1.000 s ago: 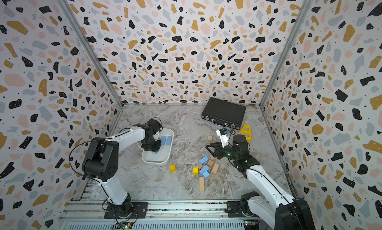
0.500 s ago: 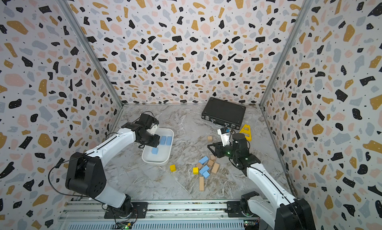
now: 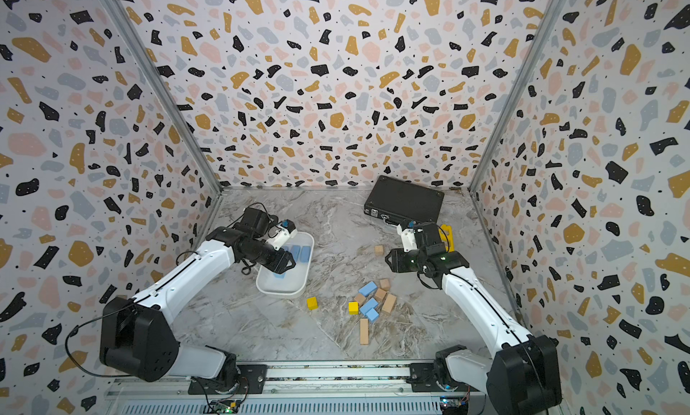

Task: Pick out the blue building blocks
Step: Pick up the building block from the center of the board.

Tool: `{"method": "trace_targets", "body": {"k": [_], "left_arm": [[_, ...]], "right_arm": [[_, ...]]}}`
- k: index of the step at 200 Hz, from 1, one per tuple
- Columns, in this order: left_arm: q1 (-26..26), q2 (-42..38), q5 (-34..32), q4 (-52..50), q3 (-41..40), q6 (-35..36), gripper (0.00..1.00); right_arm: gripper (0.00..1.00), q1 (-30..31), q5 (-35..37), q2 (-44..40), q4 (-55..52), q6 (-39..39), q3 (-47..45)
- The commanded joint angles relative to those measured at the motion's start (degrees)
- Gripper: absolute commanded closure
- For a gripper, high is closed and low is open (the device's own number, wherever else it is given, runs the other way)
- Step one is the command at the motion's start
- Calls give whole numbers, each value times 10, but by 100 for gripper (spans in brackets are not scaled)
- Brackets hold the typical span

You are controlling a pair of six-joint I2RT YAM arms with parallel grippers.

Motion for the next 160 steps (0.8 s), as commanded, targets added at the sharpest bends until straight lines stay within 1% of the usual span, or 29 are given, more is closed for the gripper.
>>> {"method": "trace_targets", "body": {"k": [1,28,56,88,105,126,140,147,160], "left_arm": [[1,-29,32,0,-26,41,45],[1,-52,28,16,-53,51,45],[1,-62,36,29,-66,56,46],[1,-57,54,33,-59,54,48],[-5,-55,52,36,-55,57,48],[-31,-44,31,27,-36,59,48],[-64,-32,9,13,-14,62,48],[-80,-24,-2,9,-3,63,48],[-110,-5,-23,3,20,63,48]], "right_arm": [[48,2,44,22,-90,-2,25],[49,2,62,54,-143,1,48],[50,5,37,86,-167,-10,61],[50,9,16,103,-169,-15,65],[50,13,10,106,-157,-8,61],[50,13,1,102,-128,6,45],[49,6,10,97,-125,25,38],[50,-4,5,92,-118,35,31],[50,-30,-25,73,-90,58,6]]}}
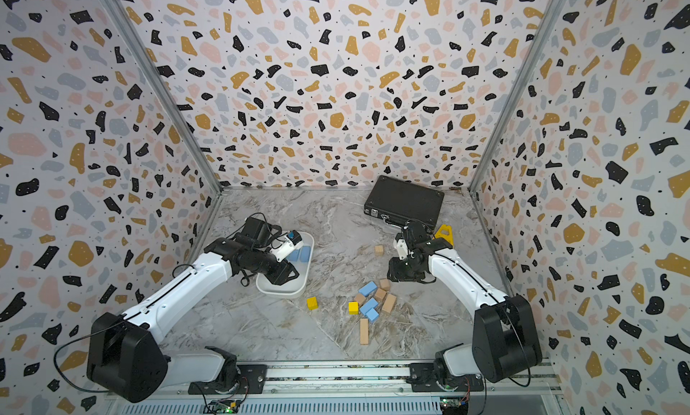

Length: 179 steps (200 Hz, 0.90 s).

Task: Pick out the blue building blocks
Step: Pick up the building block from the center of the board.

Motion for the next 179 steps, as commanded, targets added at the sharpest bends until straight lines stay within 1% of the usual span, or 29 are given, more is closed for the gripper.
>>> {"method": "trace_targets", "body": {"k": [1,15,30,53,84,113,141,156,179], "left_arm": [[-48,25,-38,-11,47,12,48],[-81,55,-68,-21,79,19,48],[-117,95,-98,-38,120,27,48],[-165,150,-121,-57,179,21,48],[-218,209,-147,-44,222,5,48],[-249,275,-163,-44,276,-16,47],[-277,337,-181,-50,327,-25,47],[-289,369,-181,-61,357,-32,47],[-300,410,-174,-80,395,-54,47]], "right_arm": [[50,-36,-33,-35,31,44,-33],[50,-58,-54,-62,67,66,-62],[50,-69,-59,-87,87,73,-81],[50,-90,-62,-120,91,77,-110],[50,-118,-61,-179,127,97,-172],[50,-124,-47,-250,151,127,-213],[50,-124,-51,-346,215,171,-270],[50,-124,-53,-401,243,189,-301],[50,-124,-49,-470,244,202,-323]]}}
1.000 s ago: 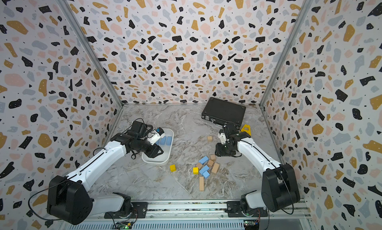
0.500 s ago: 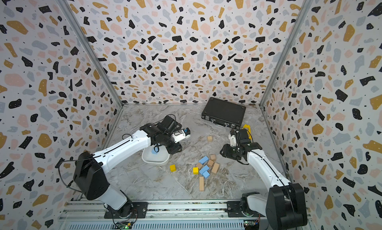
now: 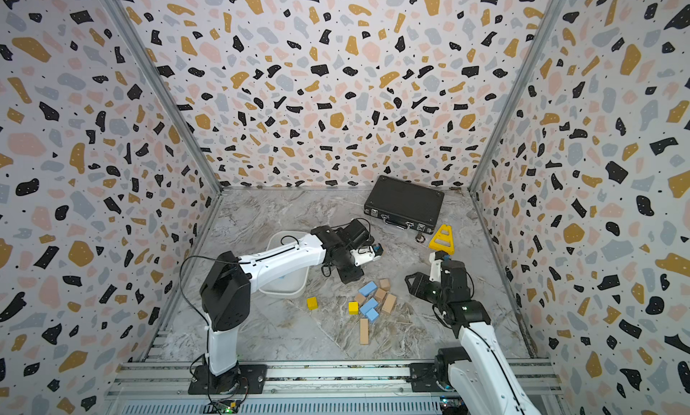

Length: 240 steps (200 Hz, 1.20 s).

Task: Pick out the blue building blocks
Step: Pick up the building block from the center of the board.

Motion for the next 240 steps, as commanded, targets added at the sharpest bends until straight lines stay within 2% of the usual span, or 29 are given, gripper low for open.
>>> {"method": "trace_targets", "body": {"k": [1,29,82,189,240], "left_arm": [[-13,30,-2,-31,38,-29,47],[-27,65,-7,-37,60,-43,47],[-39,110,-15,-43,87,-89,49],[-51,164,-13,-61,124,-102,50],[-51,179,-15,-62,131,-104,64]], "right_arm": [[50,-2,2,-56,32,32,-14],[50,-2,0,-88,10,34,-14],[50,-1,-9,-80,20,41,-15],[50,-1,-11,-84,10,34,-16],[50,-1,-11,-86,6,32,-16]]}}
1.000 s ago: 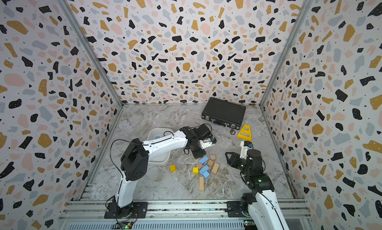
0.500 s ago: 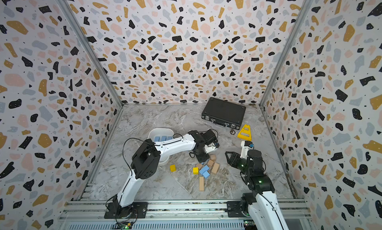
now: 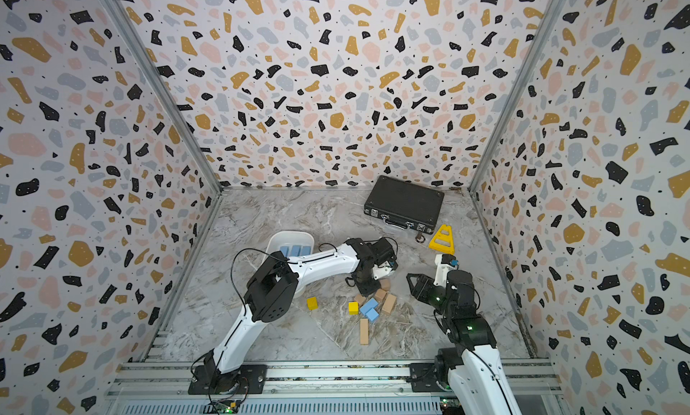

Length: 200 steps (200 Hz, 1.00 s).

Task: Pick out the blue building blocks
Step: Pick up the building block from the center of the board.

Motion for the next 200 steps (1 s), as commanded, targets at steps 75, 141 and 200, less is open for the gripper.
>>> {"method": "trace_targets", "body": {"k": [75,141,200], "left_arm": [[-3,24,5,-19,24,-12,70],[-3,30,5,-20,23,-15,69],[13,-20,2,-34,18,-7,76]], "right_arm": [[50,-2,-5,-11,-10,-7,3],[50,-1,-4,-11,-11,-7,3],[51,-1,-11,-8,-17,-13,17]]}}
